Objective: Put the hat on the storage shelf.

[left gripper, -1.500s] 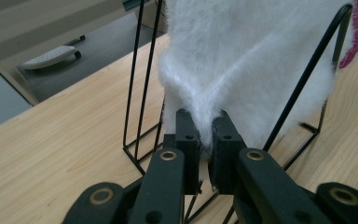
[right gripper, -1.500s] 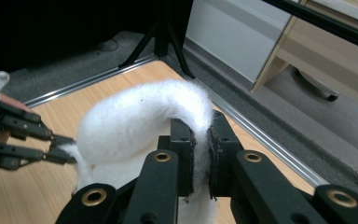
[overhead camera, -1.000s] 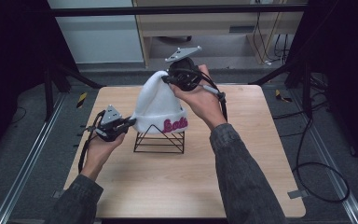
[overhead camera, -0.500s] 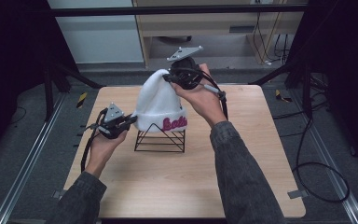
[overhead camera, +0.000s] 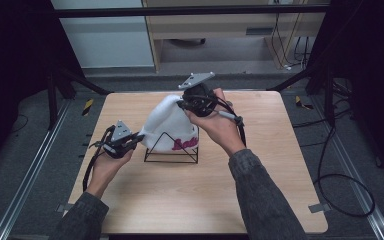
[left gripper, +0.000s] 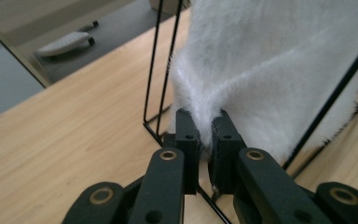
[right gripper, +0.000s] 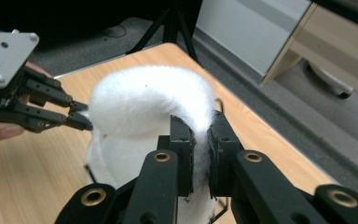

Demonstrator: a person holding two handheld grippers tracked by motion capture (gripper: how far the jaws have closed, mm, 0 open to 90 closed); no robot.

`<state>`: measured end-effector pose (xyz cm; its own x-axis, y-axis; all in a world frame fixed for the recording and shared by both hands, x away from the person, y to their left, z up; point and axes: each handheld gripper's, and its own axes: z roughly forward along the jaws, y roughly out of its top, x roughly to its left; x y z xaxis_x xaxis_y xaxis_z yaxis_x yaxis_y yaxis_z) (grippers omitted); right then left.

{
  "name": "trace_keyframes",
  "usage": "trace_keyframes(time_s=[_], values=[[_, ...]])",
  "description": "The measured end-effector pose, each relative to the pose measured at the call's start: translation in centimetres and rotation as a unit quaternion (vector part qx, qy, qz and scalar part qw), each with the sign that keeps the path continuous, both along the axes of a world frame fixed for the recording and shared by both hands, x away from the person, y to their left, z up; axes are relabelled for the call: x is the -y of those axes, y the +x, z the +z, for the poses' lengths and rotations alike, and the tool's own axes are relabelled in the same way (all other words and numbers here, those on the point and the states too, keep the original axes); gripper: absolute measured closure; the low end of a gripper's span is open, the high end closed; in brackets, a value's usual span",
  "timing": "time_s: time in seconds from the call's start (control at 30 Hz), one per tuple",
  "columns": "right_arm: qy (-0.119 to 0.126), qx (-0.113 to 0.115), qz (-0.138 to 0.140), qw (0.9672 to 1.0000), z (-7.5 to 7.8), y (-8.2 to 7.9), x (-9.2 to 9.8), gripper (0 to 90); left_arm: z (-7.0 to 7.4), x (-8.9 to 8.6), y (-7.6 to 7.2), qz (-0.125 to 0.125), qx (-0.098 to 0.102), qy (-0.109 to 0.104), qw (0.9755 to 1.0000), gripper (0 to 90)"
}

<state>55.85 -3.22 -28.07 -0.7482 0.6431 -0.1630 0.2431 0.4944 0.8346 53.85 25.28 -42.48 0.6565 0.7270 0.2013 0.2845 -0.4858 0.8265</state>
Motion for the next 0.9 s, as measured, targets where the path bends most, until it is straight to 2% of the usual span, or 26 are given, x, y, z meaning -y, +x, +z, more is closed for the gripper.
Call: trace_keyframes(time_s=[0.13,0.37,0.5,0.53,0.9], values=[[-0.001,-0.011,-0.001,0.9999,-1.0,-0.1,-0.1,82.7,-0.1,-0.2,0.0,-0.002,-0.009,0.008,0.9999,83.8],[-0.007,-0.021,0.0,0.9998,-1.7,-0.4,-0.2,82.5,-0.5,-0.3,-0.4,-0.013,-0.024,0.018,0.9995,83.8],[-0.006,-0.027,-0.001,0.9996,-2.1,-0.5,-0.1,82.5,-0.9,-0.5,-0.8,-0.014,-0.032,0.016,0.9993,83.7],[-0.007,-0.03,0.0,0.9995,-2.2,-0.5,-0.1,82.4,-1.1,-0.5,-0.9,-0.012,-0.032,0.01,0.9994,83.7],[-0.017,-0.049,0.007,0.9986,-3.4,-0.5,-0.8,81.4,-1.8,-0.6,-0.8,-0.011,-0.054,0.02,0.9983,83.4]])
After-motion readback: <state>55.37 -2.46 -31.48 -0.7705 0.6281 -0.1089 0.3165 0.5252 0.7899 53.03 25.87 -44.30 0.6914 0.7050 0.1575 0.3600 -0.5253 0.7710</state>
